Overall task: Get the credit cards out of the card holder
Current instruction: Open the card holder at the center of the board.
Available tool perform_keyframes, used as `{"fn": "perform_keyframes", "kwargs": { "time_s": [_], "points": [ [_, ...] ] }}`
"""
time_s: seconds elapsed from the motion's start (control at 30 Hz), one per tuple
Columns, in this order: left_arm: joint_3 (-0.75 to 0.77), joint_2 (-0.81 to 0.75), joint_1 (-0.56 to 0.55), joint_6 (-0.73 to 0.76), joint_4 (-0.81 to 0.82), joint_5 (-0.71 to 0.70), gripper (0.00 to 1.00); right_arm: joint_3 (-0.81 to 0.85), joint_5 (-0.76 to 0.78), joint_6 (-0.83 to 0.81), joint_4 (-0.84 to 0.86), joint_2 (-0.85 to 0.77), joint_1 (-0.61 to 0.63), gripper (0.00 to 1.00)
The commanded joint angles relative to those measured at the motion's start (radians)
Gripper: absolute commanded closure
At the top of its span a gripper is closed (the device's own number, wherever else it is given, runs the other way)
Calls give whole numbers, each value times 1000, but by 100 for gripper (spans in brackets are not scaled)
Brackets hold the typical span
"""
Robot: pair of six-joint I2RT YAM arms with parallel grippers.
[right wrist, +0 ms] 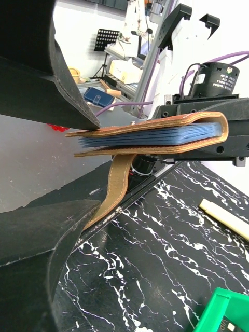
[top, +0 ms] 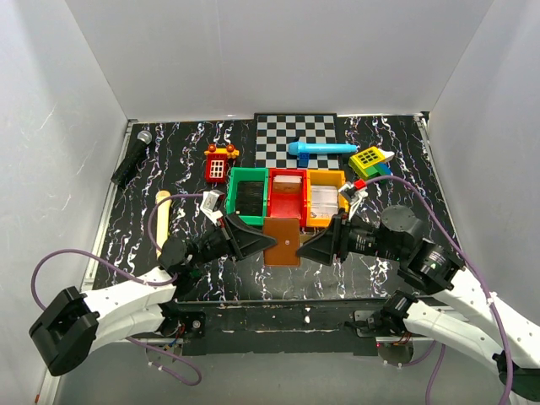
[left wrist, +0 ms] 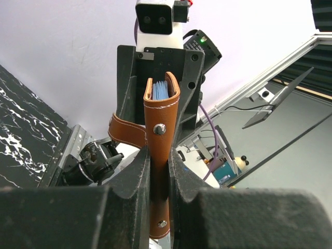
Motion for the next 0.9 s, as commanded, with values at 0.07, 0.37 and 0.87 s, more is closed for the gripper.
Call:
{"fn": "perform_keyframes", "kwargs": {
  "time_s": [0.07,0.37,0.87],
  "points": [
    [18,59,-1,-59,174,51,100,-42,-67,60,163,-34,-34,33],
    [18,109,-1,-91,279,60,100,-106,-144,152,338,-63,-64,29],
    [25,159,-1,-128,392,82,100,-209,-212,291,523,-90,-147,29]
  ]
}}
